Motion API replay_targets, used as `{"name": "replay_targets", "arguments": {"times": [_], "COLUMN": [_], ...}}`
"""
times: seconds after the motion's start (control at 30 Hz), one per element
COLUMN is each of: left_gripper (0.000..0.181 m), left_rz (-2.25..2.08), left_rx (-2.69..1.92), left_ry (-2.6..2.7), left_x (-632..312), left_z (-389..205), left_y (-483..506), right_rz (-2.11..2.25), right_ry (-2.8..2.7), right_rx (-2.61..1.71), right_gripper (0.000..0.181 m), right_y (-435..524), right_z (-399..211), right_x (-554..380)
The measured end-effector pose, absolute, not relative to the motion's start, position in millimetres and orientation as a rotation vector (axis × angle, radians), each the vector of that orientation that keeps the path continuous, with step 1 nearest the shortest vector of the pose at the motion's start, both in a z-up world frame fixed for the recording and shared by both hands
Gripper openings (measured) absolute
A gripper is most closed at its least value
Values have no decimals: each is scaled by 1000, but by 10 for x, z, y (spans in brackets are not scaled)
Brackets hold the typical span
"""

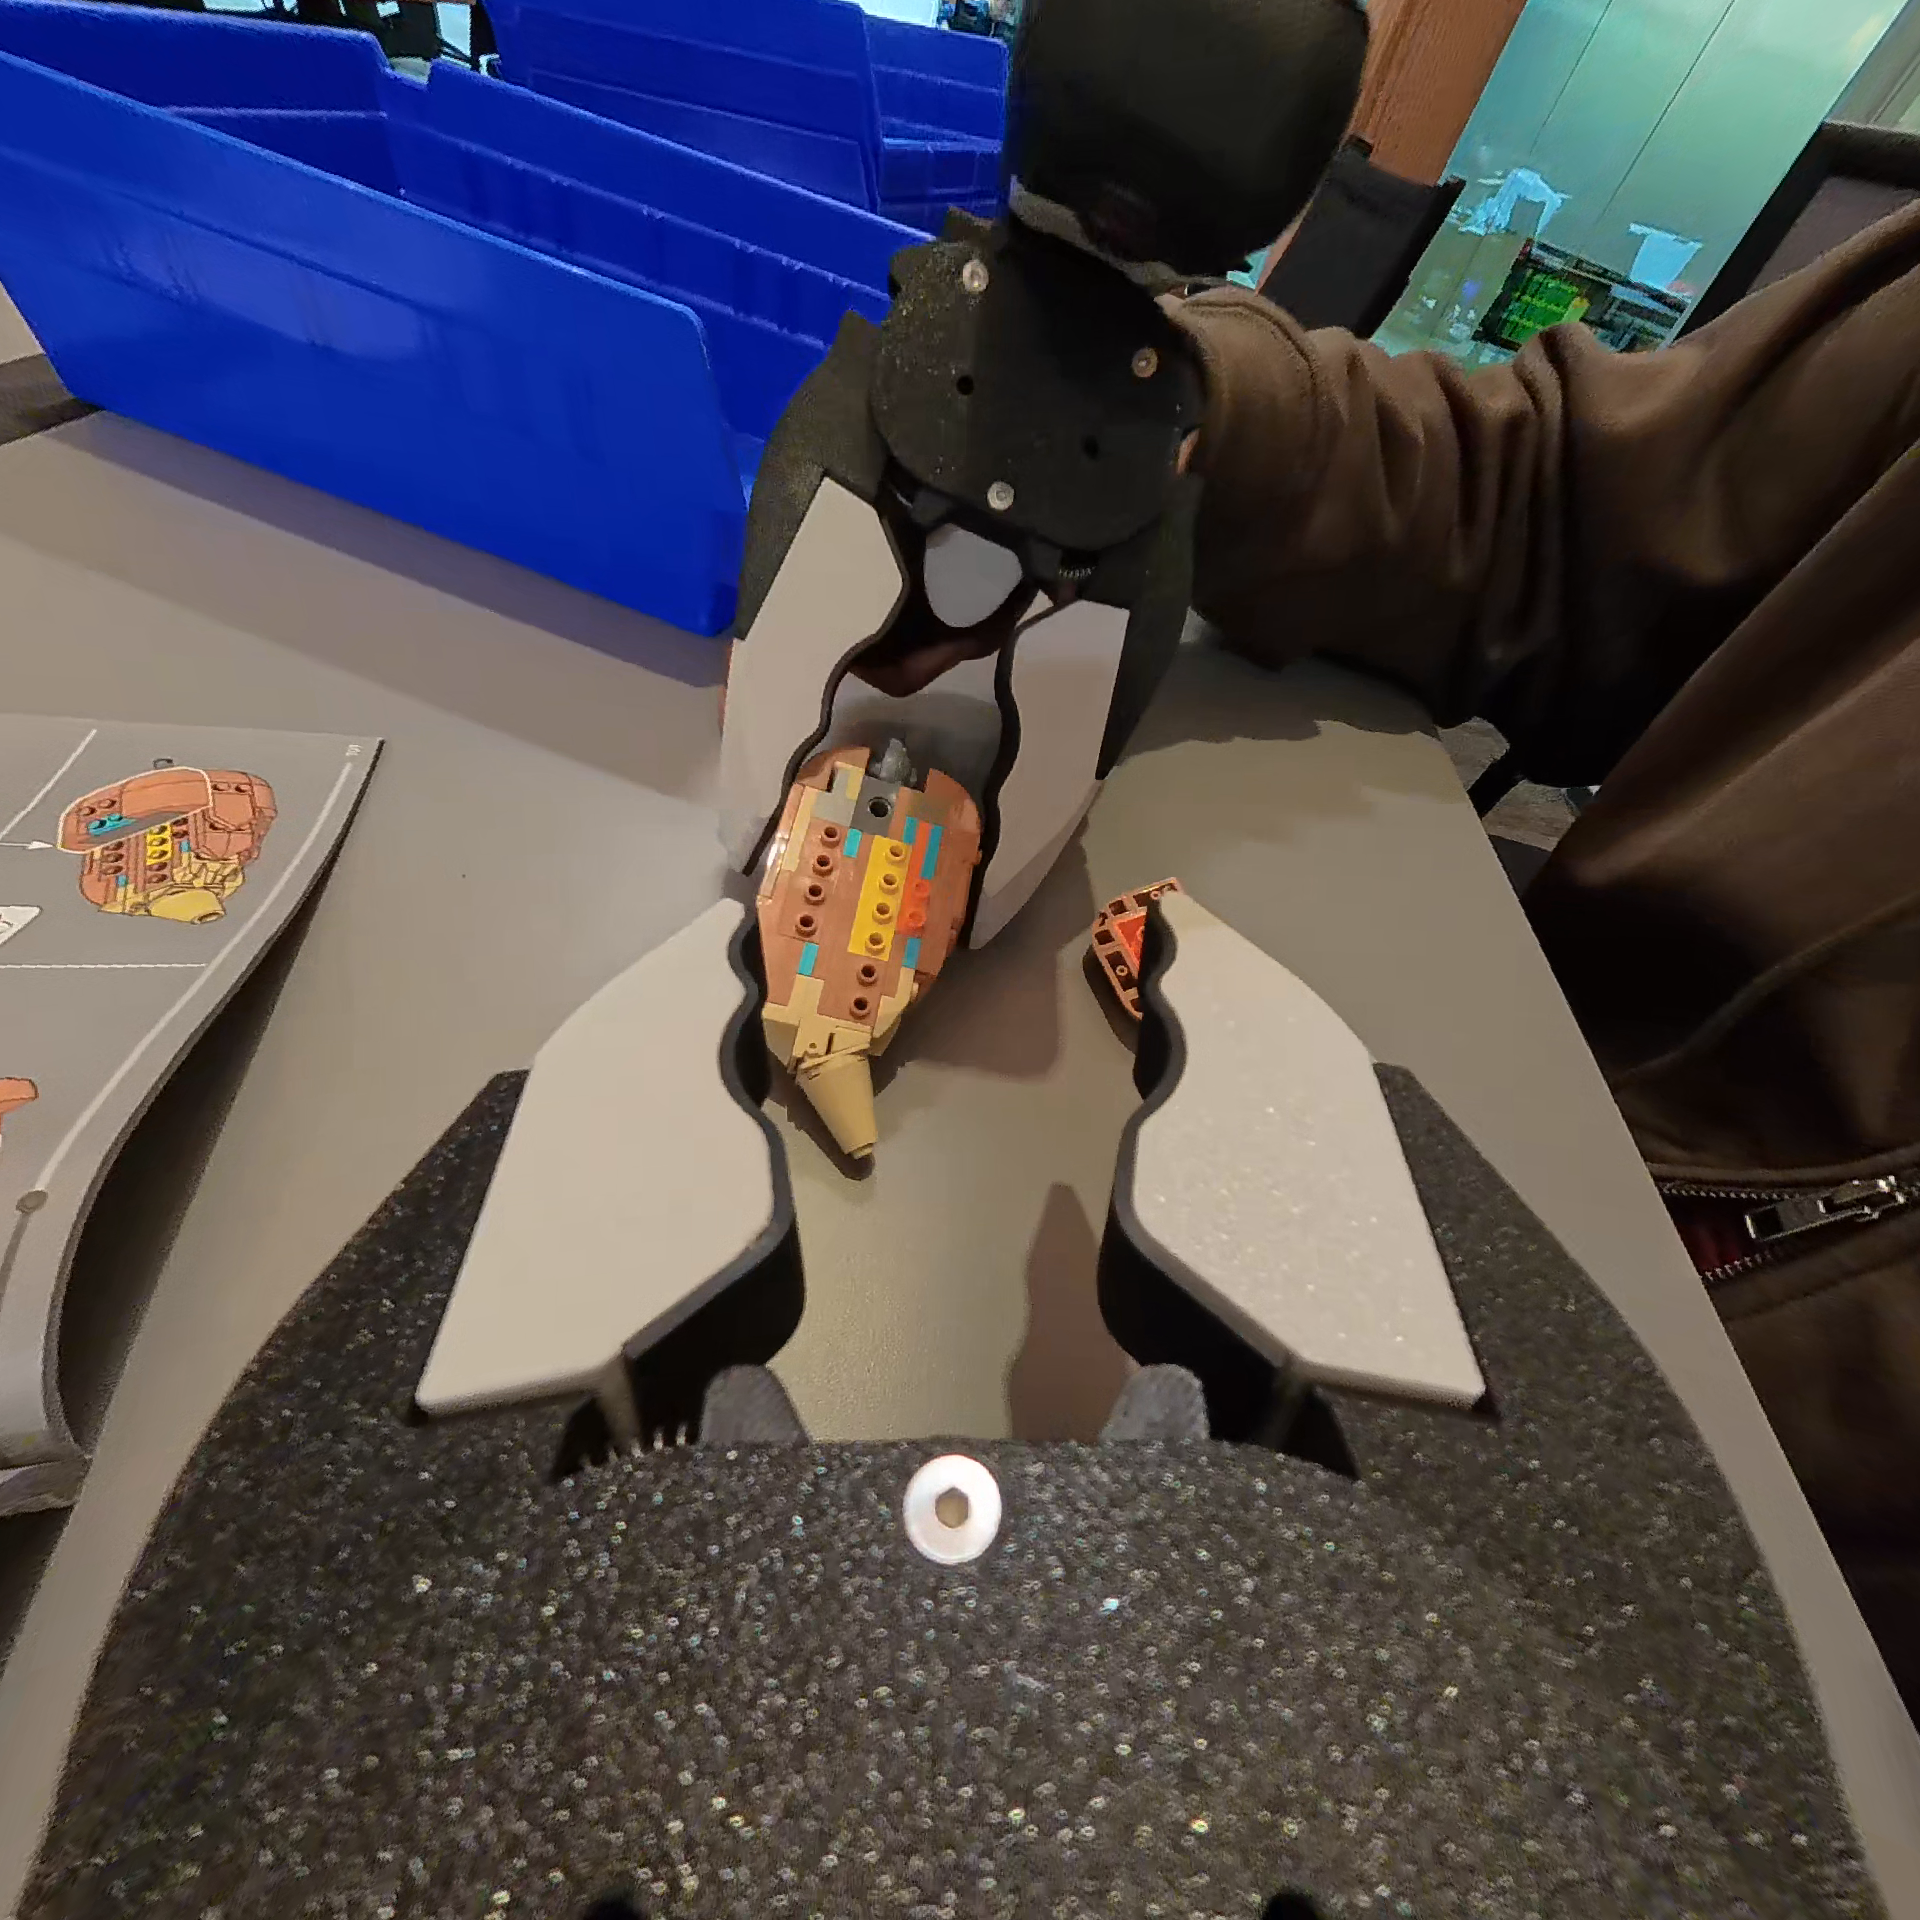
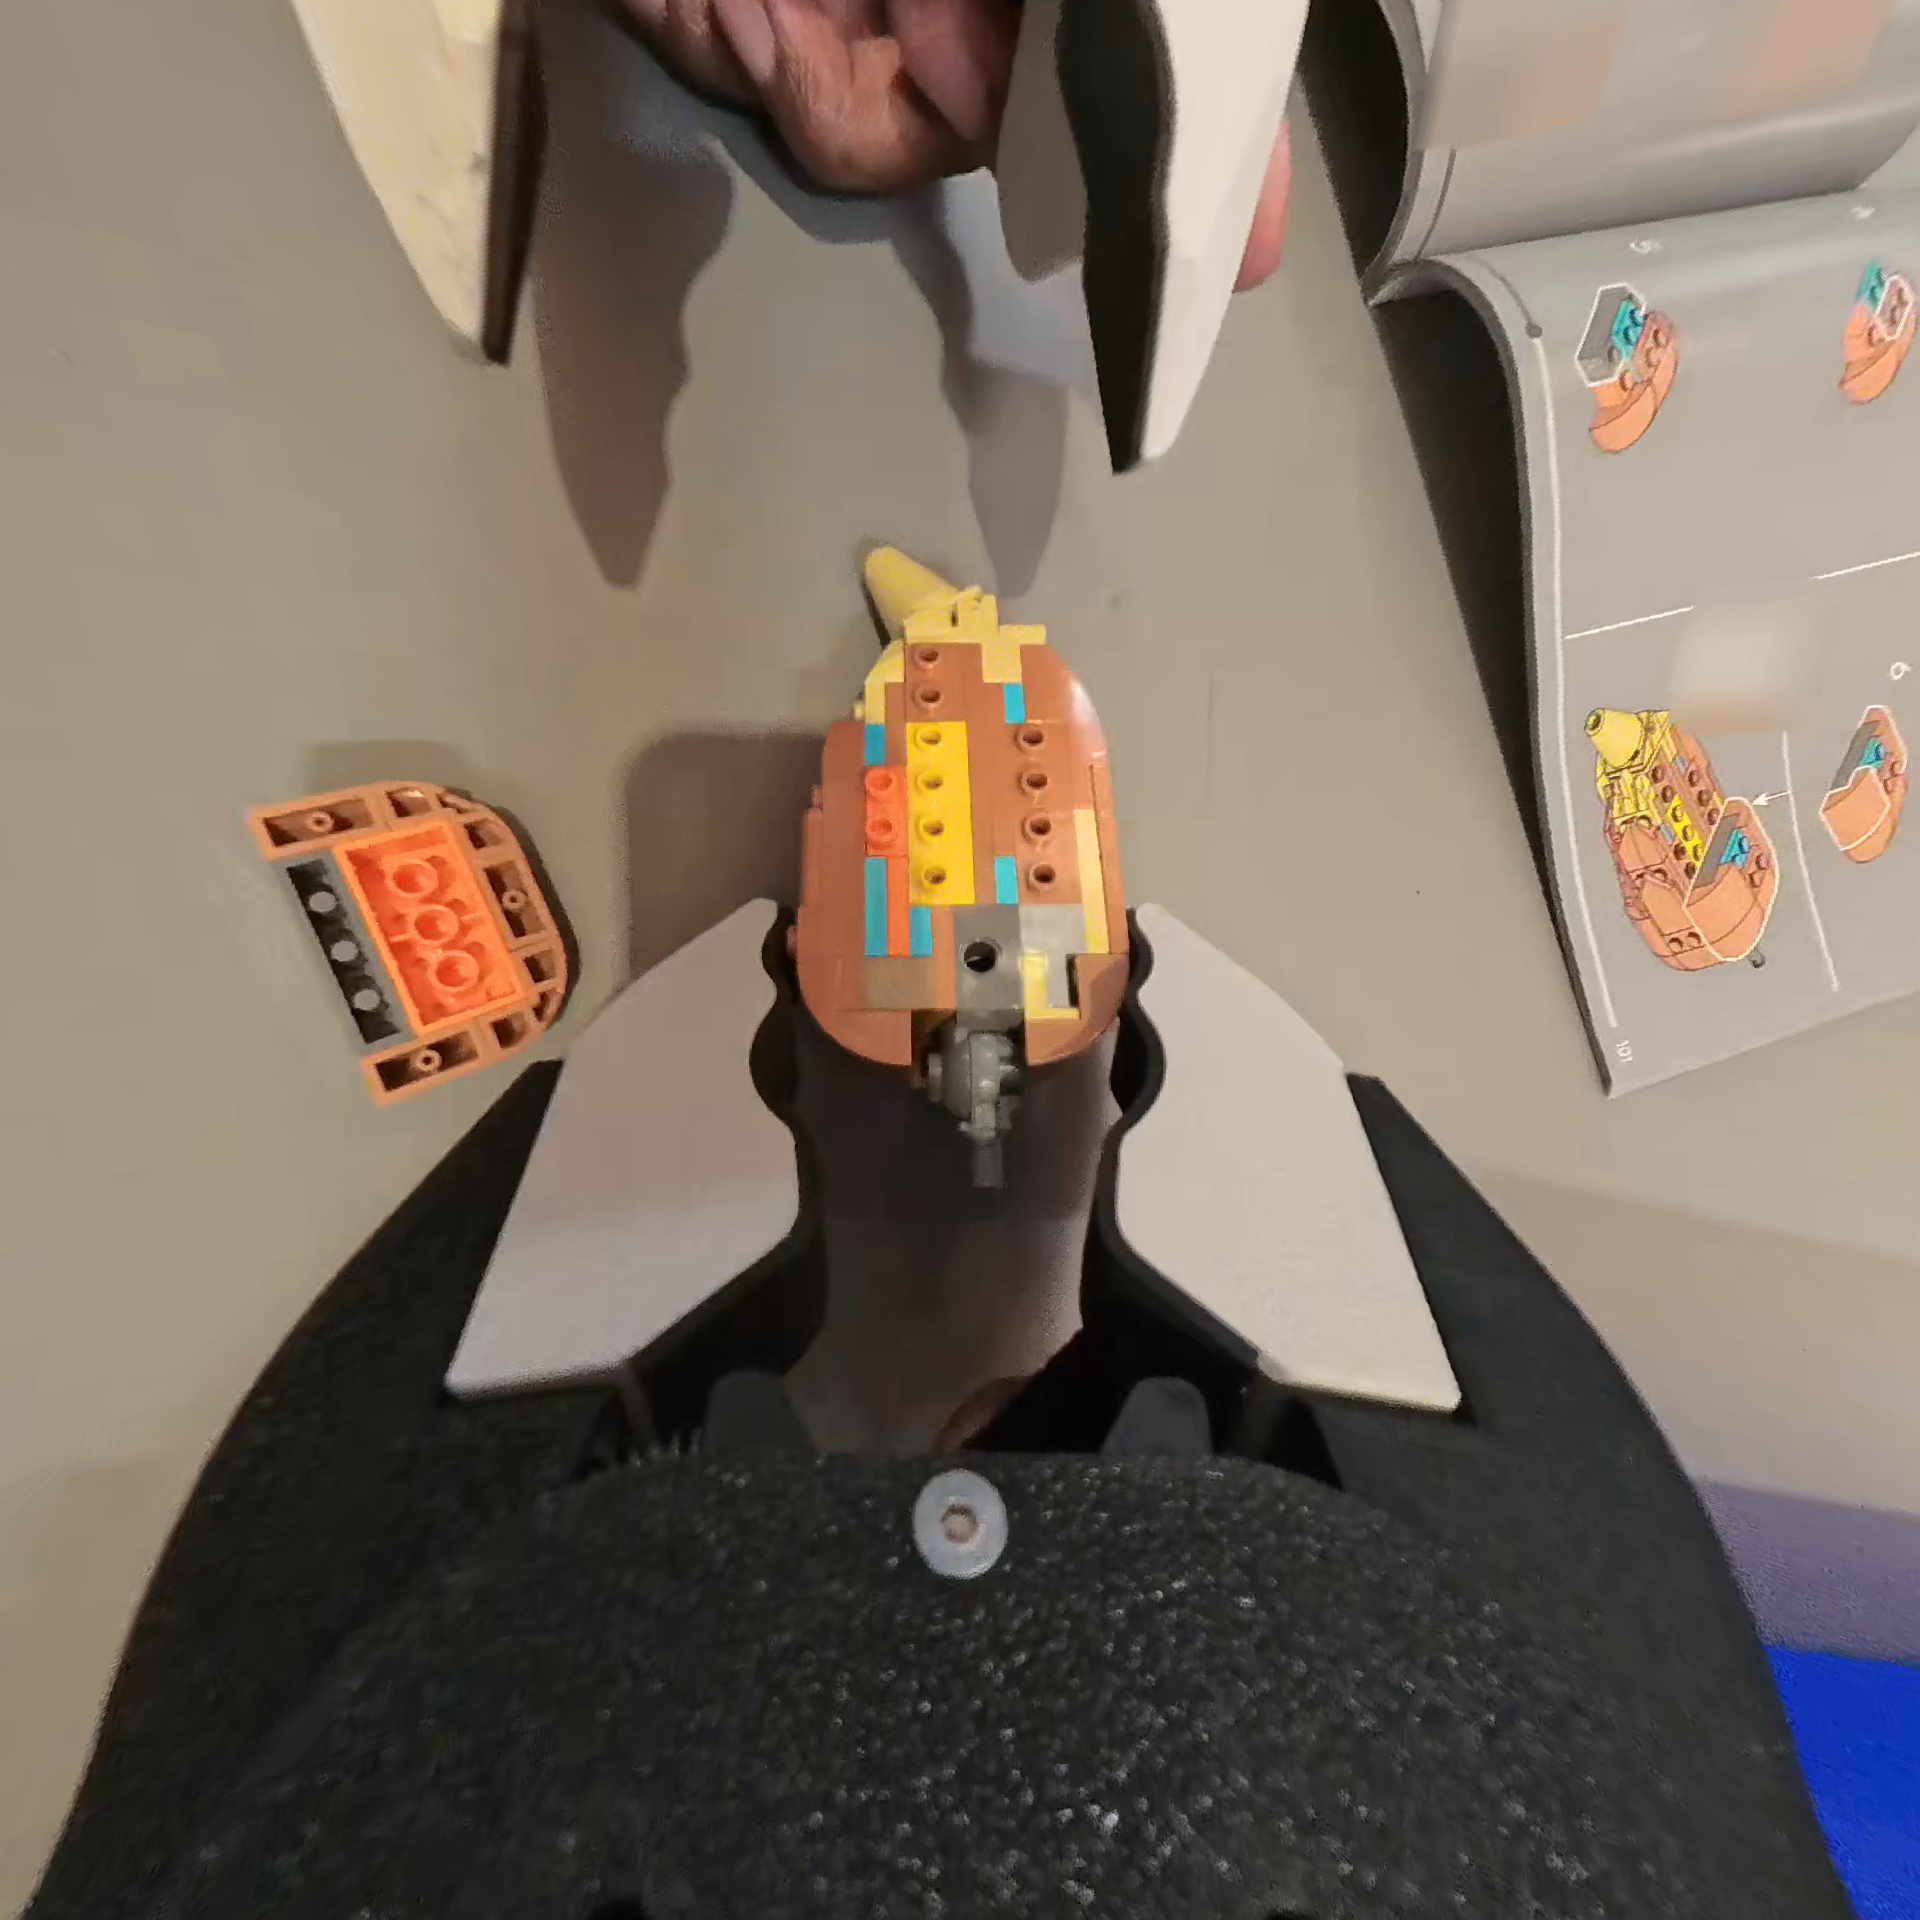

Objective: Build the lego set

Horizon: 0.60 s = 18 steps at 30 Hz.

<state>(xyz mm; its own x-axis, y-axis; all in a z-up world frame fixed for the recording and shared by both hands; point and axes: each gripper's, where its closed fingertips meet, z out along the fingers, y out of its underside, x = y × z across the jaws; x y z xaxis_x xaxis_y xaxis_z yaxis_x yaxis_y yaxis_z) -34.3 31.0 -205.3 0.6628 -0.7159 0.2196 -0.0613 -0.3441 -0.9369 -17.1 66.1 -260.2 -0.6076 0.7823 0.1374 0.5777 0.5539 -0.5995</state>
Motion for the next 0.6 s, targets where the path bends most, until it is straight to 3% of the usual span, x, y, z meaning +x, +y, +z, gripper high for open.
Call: {"name": "replay_targets", "arguments": {"times": [0.27, 0.47, 0.6], "left_gripper": [74, 74, 60], "left_rz": [-745, -730, -685], "left_rx": [-1808, -1814, -1830], "left_ry": [636, 674, 776], "left_x": [-331, -241, -59], "left_z": [-2050, -2058, -2057], "left_y": [288, 254, 152], "right_rz": [1027, 1612, 1819], "right_ry": [-2208, -1839, -1671], "right_rx": [-1256, -1334, -1299], "right_gripper": [66, 72, 70], "right_y": [719, 667, 666], "right_z": [-2382, -1914, -1690], "right_x": [-106, 7, 103]}}
